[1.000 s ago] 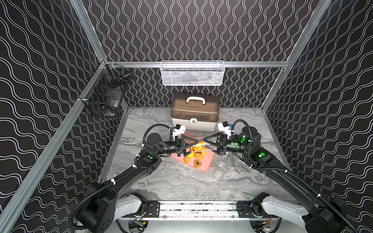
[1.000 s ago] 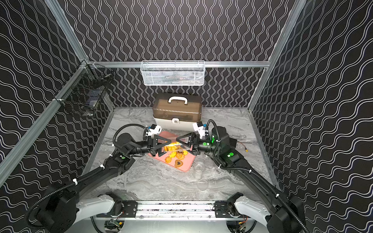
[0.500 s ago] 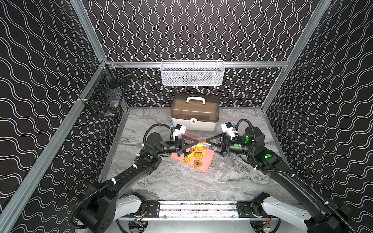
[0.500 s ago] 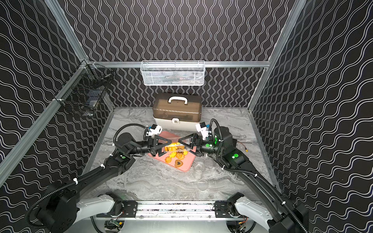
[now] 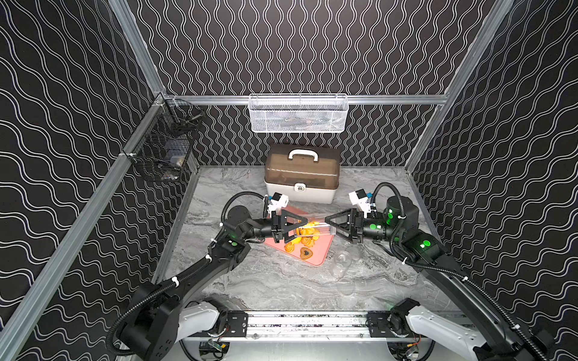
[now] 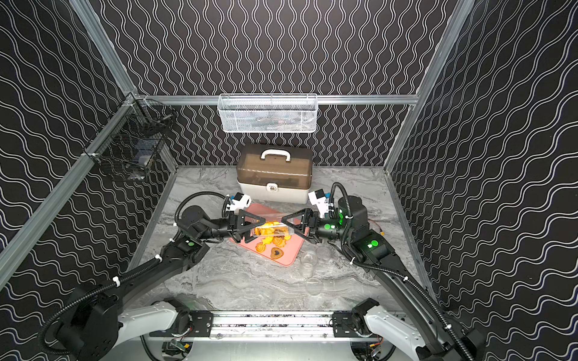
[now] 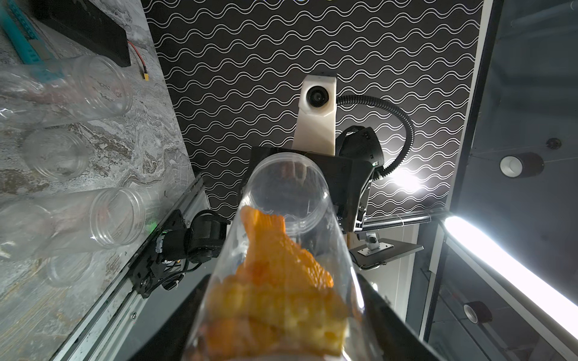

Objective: Pour the cookies out of the jar
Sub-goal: Unscrew the lid from the jar.

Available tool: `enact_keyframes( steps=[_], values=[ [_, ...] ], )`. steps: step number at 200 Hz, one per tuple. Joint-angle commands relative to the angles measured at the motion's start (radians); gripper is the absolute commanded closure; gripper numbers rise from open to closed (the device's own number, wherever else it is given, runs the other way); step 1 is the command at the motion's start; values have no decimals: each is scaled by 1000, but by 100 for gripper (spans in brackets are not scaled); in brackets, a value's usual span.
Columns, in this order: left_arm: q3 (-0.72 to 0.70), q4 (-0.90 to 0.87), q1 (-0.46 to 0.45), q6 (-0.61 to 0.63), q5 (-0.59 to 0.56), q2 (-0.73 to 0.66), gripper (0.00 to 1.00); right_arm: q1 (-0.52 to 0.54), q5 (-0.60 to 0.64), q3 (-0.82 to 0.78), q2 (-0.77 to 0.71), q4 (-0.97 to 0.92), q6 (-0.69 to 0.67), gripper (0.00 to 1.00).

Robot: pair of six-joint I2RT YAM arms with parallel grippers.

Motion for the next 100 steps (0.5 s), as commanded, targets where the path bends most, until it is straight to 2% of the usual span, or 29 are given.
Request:
enact_keyframes(
  steps=[1,55,100],
  values=[
    [10,41,1,-10,17,-11,35,-6,-13,-1,-11,10,0,16],
    [15,23,3,-5,18,-20,35,-11,-28,-9,-11,44,21,24],
    [14,23,3,-4,21,-20,35,-14,-34,-15,-22,56,27,26]
  ],
)
